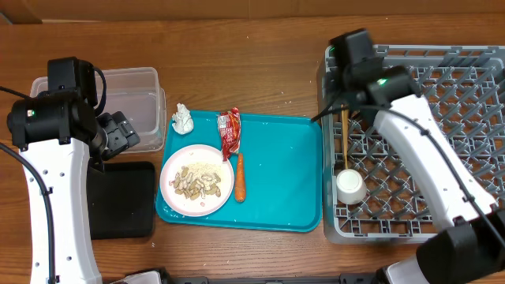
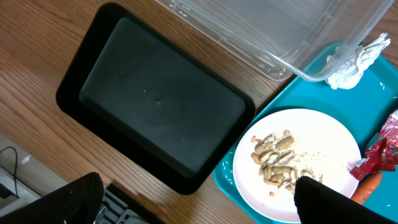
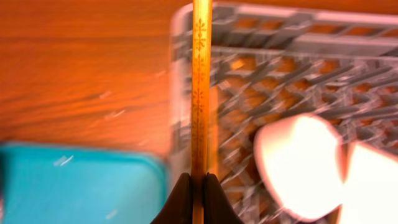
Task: Sort waste into correct bins and load items into the dishwasher
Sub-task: 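Carry the chopsticks with right gripper and drop them in the rack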
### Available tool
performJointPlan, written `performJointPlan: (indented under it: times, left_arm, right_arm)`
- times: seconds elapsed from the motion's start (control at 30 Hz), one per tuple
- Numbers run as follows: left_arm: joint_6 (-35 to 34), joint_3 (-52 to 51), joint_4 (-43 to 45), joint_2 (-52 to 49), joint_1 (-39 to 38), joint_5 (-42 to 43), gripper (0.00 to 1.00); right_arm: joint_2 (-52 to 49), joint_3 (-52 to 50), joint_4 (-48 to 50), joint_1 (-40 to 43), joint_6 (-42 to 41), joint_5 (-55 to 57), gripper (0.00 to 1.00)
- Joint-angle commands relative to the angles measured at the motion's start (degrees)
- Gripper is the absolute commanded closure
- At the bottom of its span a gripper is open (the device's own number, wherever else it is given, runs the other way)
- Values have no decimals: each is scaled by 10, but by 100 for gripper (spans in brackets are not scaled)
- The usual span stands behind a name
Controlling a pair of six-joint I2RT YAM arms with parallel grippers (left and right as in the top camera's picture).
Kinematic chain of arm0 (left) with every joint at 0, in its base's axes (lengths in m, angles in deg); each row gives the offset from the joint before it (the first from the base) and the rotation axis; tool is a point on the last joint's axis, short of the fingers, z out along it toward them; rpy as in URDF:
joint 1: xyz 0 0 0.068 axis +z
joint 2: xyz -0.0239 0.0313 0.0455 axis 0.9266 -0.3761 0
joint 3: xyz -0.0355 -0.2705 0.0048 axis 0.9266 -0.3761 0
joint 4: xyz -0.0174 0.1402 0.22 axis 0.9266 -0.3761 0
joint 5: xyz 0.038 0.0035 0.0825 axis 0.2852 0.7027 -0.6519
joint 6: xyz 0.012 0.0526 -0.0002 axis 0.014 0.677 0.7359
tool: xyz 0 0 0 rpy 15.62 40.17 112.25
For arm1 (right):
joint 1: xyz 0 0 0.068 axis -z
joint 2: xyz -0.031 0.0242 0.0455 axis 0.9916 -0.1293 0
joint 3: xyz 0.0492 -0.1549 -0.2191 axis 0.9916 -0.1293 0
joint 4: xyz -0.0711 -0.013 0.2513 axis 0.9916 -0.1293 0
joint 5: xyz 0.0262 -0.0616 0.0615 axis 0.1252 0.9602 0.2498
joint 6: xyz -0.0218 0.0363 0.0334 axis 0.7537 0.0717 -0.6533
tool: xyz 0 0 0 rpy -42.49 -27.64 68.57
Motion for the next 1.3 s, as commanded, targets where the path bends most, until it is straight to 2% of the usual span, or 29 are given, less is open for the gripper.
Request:
performJointPlan:
  times: [0.0, 0.1, 0.3, 0.37, 0.6, 0.73, 0.87, 0.97, 1.07, 1.27]
  left_arm:
    - [4, 9, 1, 6, 2, -12, 0]
    - [4, 9, 1, 6, 2, -12, 0]
    - [4, 9, 1, 6, 2, -12, 0]
    - [4, 9, 1, 6, 2, -12, 0]
    - [4, 9, 1, 6, 2, -12, 0]
    - [4, 9, 1, 6, 2, -12, 0]
    - [4, 9, 1, 6, 2, -12, 0]
    - [4, 9, 1, 6, 2, -12, 0]
    - [4, 9, 1, 6, 2, -12, 0]
    - [4, 9, 1, 6, 2, -12, 0]
  right_arm:
    - [-21, -1, 11, 24, 24, -21, 96]
    - [-41, -3, 10, 29, 24, -32, 96]
    - [-59, 0, 10, 24, 21, -35, 65]
    - [-44, 10, 3, 21, 15, -37, 64]
    - [69, 80, -55, 21, 0, -75, 52]
    - [154, 90, -86, 21, 0, -77, 41]
    - [250, 90, -143, 22, -24, -52, 34]
    - [293, 90, -180, 22, -55, 3, 24]
    - [329, 90, -209, 22, -77, 55, 1]
    - [365, 90, -225, 22, -78, 69, 0]
